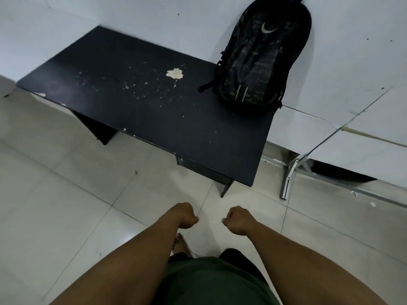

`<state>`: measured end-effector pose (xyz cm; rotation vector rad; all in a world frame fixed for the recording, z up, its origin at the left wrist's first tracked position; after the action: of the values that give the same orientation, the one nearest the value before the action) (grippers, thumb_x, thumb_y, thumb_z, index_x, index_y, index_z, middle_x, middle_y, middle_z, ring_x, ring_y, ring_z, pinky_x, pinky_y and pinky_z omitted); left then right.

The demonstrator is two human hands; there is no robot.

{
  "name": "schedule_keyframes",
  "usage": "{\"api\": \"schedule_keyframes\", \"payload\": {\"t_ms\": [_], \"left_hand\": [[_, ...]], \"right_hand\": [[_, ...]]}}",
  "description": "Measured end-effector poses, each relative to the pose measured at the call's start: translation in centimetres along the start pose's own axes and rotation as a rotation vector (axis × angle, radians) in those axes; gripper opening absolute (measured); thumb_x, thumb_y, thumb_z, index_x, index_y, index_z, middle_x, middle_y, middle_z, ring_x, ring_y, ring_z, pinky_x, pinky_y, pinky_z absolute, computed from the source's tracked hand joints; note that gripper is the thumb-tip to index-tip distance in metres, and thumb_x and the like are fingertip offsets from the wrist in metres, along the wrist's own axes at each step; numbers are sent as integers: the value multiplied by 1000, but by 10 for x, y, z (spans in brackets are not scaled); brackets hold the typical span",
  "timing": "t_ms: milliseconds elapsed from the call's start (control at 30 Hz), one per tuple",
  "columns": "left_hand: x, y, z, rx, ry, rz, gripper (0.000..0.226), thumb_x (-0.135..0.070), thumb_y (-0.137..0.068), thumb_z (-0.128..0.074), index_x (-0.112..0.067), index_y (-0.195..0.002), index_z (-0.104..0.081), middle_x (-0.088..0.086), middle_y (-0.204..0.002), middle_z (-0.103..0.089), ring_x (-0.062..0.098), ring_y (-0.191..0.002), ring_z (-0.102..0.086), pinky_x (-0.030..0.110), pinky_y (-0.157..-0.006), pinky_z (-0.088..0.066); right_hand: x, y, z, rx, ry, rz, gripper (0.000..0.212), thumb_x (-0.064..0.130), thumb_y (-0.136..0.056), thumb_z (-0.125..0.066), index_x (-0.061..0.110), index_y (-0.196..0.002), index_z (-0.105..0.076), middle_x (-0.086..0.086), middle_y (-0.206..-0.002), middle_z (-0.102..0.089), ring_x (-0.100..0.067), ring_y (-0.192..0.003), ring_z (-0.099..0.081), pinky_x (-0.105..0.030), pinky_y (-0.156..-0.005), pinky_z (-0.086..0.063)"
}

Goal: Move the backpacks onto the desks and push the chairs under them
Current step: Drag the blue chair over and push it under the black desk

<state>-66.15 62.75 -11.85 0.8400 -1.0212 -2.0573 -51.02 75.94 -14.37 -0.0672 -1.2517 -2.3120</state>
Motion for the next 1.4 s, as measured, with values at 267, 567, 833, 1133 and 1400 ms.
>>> {"api": "schedule_keyframes", "payload": {"t_ms": [267,567,833,1133,1400], "left_hand": [[-17,33,-62,-83,112,75,54,-41,-100,-45,-5,-140,-45,11,-147,-44,26,-131,-45,30,-106,-37],[-52,81,-98,-251,182,63,47,-39,-99,-49,-8,-134,-52,10,-141,-50,26,-127,-49,33,-101,-42],[-40,122,-146,-280,184,86,47,-38,-100,-48,-7,-136,-51,10,-141,-50,26,-127,-49,33,-103,-42],[-23,157,-207,-317,237,157,44,-38,-98,-51,-8,-129,-56,10,-133,-57,27,-122,-53,34,-98,-46],[-55,177,-263,-331,302,257,44,-39,-95,-54,-9,-128,-57,9,-132,-57,27,-120,-53,35,-97,-47]], "right_hand": [[-36,31,-11,31,143,138,39,37,-96,-55,6,-117,-64,-9,-120,-64,-26,-112,-59,-28,-87,-47],[-86,80,-22,44,255,183,38,36,-97,-56,3,-114,-64,-10,-118,-66,-25,-109,-60,-31,-88,-49],[-84,115,-45,-13,227,215,41,35,-98,-55,2,-120,-63,-14,-120,-65,-27,-110,-60,-32,-90,-50],[-69,160,-94,7,200,301,44,35,-96,-59,1,-124,-59,-17,-123,-64,-32,-113,-62,-34,-91,-51],[-124,182,-91,-9,290,354,42,35,-96,-59,5,-125,-60,-12,-127,-62,-28,-117,-58,-32,-91,-47]]}}
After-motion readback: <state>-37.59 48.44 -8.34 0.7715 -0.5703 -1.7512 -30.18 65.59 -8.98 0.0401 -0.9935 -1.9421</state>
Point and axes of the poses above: each hand's wrist, its own y-axis away from the middle knuckle, its own z-axis out of the back of the hand, x = y × z, the point moved 1 cm from there along -y, towards the middle knuckle
